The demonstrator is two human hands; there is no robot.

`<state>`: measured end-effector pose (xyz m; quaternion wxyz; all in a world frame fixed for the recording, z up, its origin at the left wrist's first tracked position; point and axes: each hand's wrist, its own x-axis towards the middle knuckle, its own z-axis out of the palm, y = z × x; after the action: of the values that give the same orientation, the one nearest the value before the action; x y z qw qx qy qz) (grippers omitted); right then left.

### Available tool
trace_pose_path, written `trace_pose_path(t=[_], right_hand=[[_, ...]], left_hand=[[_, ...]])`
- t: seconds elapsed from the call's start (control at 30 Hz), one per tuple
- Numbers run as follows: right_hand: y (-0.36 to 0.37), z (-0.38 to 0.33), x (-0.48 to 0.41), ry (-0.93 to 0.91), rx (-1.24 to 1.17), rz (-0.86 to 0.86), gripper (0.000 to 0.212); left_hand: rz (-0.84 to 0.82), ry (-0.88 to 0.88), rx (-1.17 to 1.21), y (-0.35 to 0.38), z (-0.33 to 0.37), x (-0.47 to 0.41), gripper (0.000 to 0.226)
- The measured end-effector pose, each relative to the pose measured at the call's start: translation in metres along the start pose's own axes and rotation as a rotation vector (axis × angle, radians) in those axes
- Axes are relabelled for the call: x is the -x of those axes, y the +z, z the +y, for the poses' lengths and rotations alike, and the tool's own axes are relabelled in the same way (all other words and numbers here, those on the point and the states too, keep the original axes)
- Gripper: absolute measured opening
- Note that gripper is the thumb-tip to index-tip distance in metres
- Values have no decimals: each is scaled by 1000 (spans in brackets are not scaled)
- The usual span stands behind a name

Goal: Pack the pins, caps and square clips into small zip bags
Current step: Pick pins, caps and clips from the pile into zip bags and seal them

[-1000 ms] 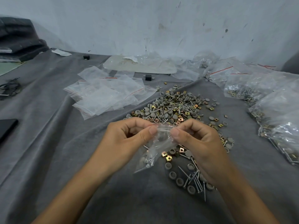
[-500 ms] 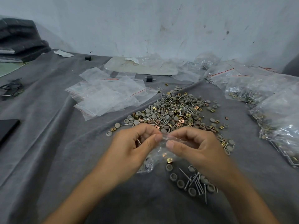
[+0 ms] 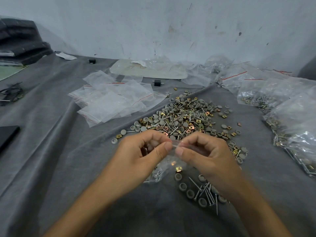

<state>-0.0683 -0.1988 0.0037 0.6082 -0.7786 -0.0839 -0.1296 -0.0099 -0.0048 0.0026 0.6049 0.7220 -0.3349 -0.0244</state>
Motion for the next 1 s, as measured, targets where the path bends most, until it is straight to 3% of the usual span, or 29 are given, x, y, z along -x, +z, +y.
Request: trace_pose_path(t=[0.6, 1.0], right_hand=[[-2, -7, 3, -1, 27, 6, 3], [3, -3, 3, -127, 143, 23, 5]], left_hand=[[12, -36, 12, -1, -1, 1, 12], [-17, -27, 23, 0, -3, 1, 7]])
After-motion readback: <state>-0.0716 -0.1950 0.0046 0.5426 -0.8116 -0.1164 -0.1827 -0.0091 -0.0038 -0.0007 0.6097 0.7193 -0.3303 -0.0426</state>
